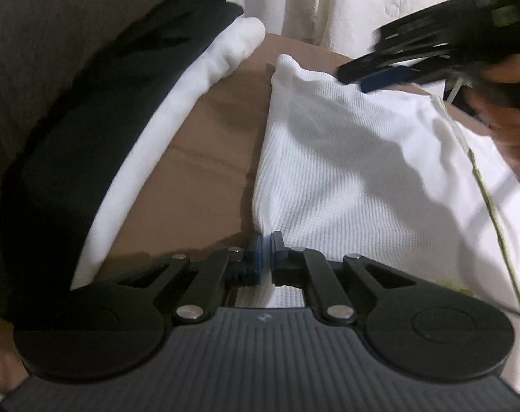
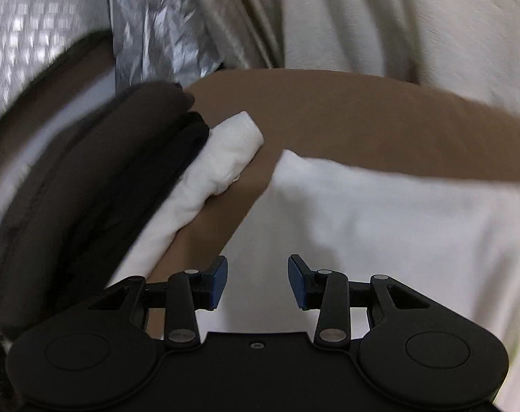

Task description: Fold clothes

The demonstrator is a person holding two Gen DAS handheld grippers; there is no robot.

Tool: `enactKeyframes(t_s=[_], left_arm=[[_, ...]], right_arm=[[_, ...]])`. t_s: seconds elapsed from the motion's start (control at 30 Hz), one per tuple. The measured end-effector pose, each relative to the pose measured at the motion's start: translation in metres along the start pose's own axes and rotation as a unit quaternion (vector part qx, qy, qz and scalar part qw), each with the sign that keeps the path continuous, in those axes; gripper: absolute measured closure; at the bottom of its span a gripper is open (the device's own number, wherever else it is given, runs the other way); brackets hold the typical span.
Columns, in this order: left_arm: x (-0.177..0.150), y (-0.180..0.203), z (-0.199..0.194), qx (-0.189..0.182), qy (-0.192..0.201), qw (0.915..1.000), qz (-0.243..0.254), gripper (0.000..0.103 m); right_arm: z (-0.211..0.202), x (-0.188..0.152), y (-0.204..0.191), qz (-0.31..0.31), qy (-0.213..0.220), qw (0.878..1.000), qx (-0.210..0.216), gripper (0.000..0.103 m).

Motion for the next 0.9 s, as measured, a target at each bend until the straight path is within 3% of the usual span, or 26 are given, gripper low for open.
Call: enactKeyframes(t_s=[0.13, 0.27, 0.37, 0.4, 0.47, 0.57, 0.7, 0.83, 0.9], left_arm=[[0.004, -0.005, 0.007, -0.015, 0.006, 0.9999, -0.001, 0.098], [0.006, -0.005, 0.014, -0.021, 0.004, 0.9997, 0.007, 0.098], [0.008, -0.007, 0.017, -0.028, 0.001, 0.9996, 0.004, 0.098], [0.008, -0.007, 0.017, -0.029, 0.002, 0.9996, 0.004, 0.098], [0.007, -0.007, 0.015, -0.029, 0.007, 0.9995, 0.008, 0.098], [0.006, -0.008, 0.010, -0.031, 0.012, 0.9995, 0.003, 0.100], [0.008, -0.011, -0.003, -0.030, 0.026, 0.9992, -0.004, 0.100], [0.007, -0.016, -0.005, -0.024, 0.017, 0.9994, -0.018, 0.099], [0.002, -0.016, 0.000, -0.006, 0.003, 0.9999, -0.009, 0.097]], right_arm=[[0.039, 0.020, 0.006, -0.086, 0.004, 0.992, -0.087, 0.059], [0.068, 0.029, 0.012, -0.109, 0.005, 0.993, -0.050, 0.059], [0.090, 0.027, 0.009, -0.167, 0.004, 0.984, -0.058, 0.059], [0.092, 0.026, 0.008, -0.175, 0.016, 0.983, -0.059, 0.065], [0.092, 0.027, 0.004, -0.165, 0.024, 0.985, -0.045, 0.100], [0.080, 0.028, -0.010, -0.188, 0.060, 0.978, -0.068, 0.100], [0.052, 0.052, -0.024, -0.148, 0.112, 0.981, -0.051, 0.100], [0.052, 0.064, -0.044, -0.169, 0.097, 0.979, -0.064, 0.100], [0.060, 0.063, -0.039, -0.152, 0.072, 0.982, -0.092, 0.099]])
Point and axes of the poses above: each gripper's, at about its wrist camera, not at the fingertips, and z roughly the way its jaws point, y to its right, x to its top, the point moved 4 cm from there along z, roughly the way its jaws point, and after that the axes turned 6 degrees about -y, right-handed, at the moved point
